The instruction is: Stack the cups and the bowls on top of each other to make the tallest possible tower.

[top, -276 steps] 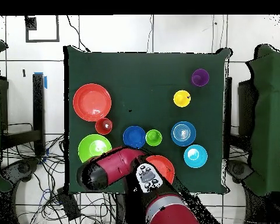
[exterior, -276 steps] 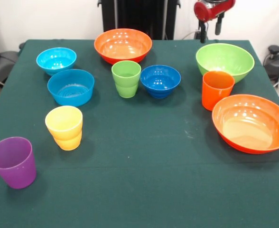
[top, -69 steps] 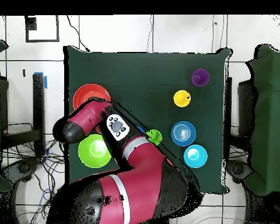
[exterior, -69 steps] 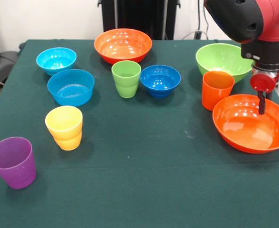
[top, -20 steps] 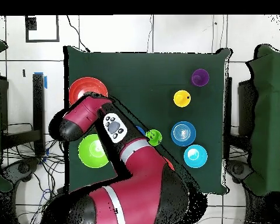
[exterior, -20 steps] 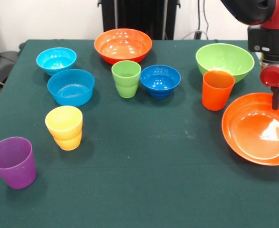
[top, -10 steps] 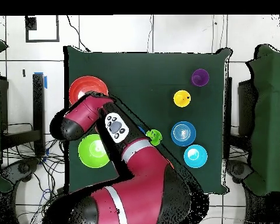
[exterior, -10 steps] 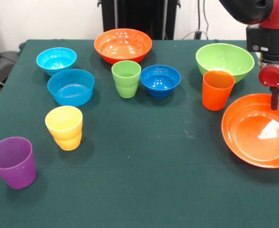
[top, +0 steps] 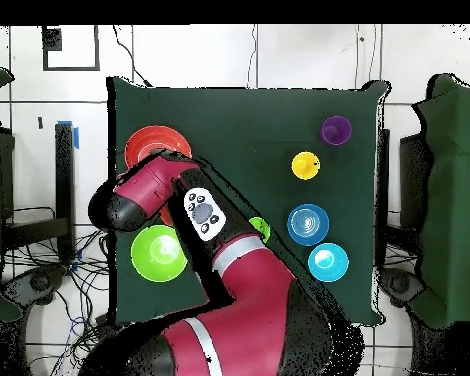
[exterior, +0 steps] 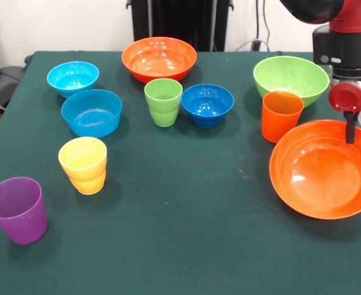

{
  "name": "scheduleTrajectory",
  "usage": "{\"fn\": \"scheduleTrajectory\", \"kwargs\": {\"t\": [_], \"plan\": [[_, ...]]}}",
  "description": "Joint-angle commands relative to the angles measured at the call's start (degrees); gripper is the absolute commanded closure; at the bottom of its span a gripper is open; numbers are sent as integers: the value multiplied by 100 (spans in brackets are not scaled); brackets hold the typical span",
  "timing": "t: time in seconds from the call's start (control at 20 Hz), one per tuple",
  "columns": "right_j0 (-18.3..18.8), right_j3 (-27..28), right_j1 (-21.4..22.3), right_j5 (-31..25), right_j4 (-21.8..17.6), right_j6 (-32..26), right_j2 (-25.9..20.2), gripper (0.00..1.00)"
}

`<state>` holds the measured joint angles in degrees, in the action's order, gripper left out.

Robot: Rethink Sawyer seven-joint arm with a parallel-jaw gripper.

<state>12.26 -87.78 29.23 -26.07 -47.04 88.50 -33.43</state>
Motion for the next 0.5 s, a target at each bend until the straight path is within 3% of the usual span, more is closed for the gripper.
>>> {"fn": "scheduleTrajectory", "kwargs": {"t": [0.05,0.5], "plan": [[122,236,48,-199,-312,-851,-141,100],[257,388,-144,-170,-339,-949,-183,100]]}}
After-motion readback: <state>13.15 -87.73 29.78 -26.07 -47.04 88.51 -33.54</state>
